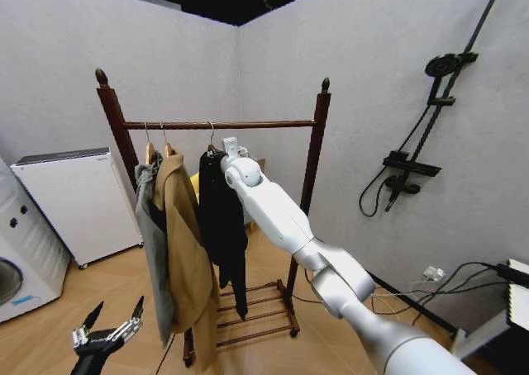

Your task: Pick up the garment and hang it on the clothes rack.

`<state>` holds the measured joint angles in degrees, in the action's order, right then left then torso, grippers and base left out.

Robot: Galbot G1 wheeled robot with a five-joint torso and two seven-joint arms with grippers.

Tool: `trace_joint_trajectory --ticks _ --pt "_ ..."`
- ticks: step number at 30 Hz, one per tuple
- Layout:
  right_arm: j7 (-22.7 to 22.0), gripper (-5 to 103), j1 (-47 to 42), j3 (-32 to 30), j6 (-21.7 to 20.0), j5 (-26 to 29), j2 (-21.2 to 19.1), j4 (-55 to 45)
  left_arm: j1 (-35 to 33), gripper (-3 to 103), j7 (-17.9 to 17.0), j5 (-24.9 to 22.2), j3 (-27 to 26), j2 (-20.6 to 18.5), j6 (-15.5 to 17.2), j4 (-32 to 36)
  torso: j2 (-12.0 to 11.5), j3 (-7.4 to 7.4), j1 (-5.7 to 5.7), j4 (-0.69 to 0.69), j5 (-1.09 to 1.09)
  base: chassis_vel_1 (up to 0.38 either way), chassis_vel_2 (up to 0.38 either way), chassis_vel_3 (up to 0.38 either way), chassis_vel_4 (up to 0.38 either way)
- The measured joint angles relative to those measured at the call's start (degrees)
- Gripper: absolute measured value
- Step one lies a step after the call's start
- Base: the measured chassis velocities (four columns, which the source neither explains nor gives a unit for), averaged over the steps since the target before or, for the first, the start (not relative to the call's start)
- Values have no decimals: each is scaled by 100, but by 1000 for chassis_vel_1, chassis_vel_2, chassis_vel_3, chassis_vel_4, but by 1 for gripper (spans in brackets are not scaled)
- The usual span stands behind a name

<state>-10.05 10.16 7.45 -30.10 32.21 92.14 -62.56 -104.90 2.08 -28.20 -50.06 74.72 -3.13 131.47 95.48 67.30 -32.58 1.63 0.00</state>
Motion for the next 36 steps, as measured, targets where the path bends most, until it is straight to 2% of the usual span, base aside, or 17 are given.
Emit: trace_joint_trajectory --ticks 5,6,9,12,14,17,18,19,20,21,24,25,27,30,33,35,36 --pt "86 30 -50 -3 39 -31 0 -47 0 100 0 0 0 0 0 0 0 0 0 -1 0 0 0 0 0" --pt "86 30 -50 -3 39 -31 0 -47 0 100 0 0 0 0 0 0 0 0 0 -1 0 0 0 0 0" --pt "83 46 -53 -50 93 44 0 -224 0 100 0 0 0 0 0 0 0 1 0 -1 0 0 0 0 0" --pt "28 51 -38 -101 89 140 0 -421 0 100 0 0 0 0 0 0 0 1 0 -1 0 0 0 0 0" --pt "-122 62 -43 -120 34 285 -2 -745 0 100 0 0 0 0 0 0 0 0 0 0 0 0 0 0 0" --pt "-262 68 -103 -106 -5 449 -10 -1043 0 100 1 0 0 0 0 1 0 0 0 0 0 0 0 0 0" --pt "-453 73 -269 -65 -96 729 -196 -1509 0 100 2 0 0 0 0 1 0 -1 1 -7 -2 0 0 0 0" --pt "-574 83 -473 -58 -178 918 -437 -1866 0 100 -1 0 0 0 0 0 0 0 1 -6 -2 0 0 0 0" --pt "-680 83 -719 -59 -245 1103 -718 -2224 0 100 -1 0 0 0 0 0 0 0 0 -4 -1 0 0 0 0" --pt "-680 83 -719 -59 -245 1103 -718 -2224 0 100 -1 0 0 0 0 0 0 0 0 -4 -1 0 0 0 0" --pt "-944 97 -1490 -126 -465 1413 -1323 -3320 2 100 -1 0 0 0 0 0 0 0 0 4 2 -17 -13 -6 -3" --pt "-944 97 -1490 -126 -465 1413 -1323 -3320 2 100 -1 0 0 0 0 0 0 0 0 4 2 -50 -39 -19 -8" --pt "-1031 100 -2065 -245 -526 1425 -1576 -3878 0 100 1 0 0 0 0 0 0 1 0 1 2 -25 -4 11 -4" --pt "-1037 100 -2404 -383 -530 1338 -1661 -4085 1 100 0 0 0 0 0 0 0 0 0 -2 2 0 0 0 0" --pt "-763 100 -3690 -1073 -440 716 -1894 -4513 0 100 1 0 0 0 0 0 0 1 0 -1 3 0 0 0 0" --pt "-679 100 -3887 -1234 -405 584 -1923 -4573 0 100 -1 0 0 0 0 0 -1 1 0 0 3 0 0 0 0" --pt "-429 100 -4438 -1734 -364 159 -1964 -4776 0 100 -1 0 0 0 0 0 0 0 1 2 2 0 0 0 0"
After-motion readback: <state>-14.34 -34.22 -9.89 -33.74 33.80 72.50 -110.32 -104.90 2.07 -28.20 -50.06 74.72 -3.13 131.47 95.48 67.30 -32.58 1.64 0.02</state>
